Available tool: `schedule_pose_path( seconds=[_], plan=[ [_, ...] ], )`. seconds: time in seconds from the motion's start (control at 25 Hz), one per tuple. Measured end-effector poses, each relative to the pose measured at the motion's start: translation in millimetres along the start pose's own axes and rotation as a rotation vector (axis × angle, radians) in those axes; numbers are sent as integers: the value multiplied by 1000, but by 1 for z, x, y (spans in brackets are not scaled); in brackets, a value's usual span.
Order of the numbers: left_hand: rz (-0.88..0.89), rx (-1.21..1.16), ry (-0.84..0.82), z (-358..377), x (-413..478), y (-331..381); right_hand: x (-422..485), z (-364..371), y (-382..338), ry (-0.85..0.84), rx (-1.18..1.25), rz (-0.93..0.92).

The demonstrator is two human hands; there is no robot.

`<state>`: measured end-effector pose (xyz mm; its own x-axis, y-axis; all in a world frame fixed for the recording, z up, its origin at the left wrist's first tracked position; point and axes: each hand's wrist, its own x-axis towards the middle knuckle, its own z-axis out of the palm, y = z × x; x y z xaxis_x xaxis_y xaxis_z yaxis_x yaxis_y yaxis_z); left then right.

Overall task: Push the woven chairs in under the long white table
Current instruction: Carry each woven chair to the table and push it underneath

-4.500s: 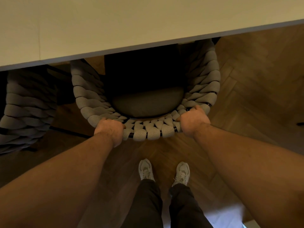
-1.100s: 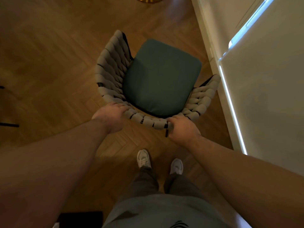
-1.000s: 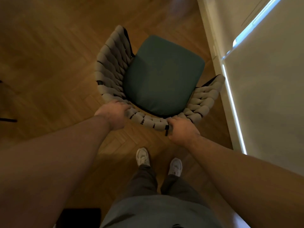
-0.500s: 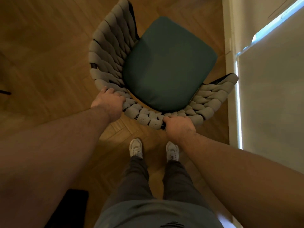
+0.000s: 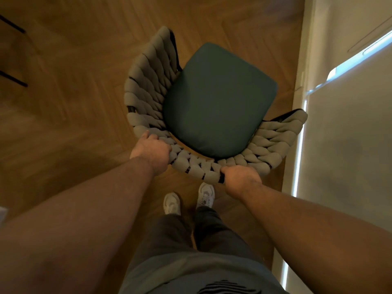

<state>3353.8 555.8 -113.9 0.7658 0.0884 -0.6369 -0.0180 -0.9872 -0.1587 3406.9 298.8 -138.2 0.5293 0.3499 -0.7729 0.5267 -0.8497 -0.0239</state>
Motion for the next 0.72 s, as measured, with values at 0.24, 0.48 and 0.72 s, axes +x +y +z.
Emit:
schedule_pose_path(
  seconds=[0.24,0.48,0.72],
  plan=[
    [13,-49,-45,34,-52,51,-39,48,14,-1,-109,42],
    [-14,-177,-94,75,-114,99,-79,100,30,19,-218,-38],
    [-125,-310,-139,111,-173,166,-120,135,56,27,-360,-164]
  ],
)
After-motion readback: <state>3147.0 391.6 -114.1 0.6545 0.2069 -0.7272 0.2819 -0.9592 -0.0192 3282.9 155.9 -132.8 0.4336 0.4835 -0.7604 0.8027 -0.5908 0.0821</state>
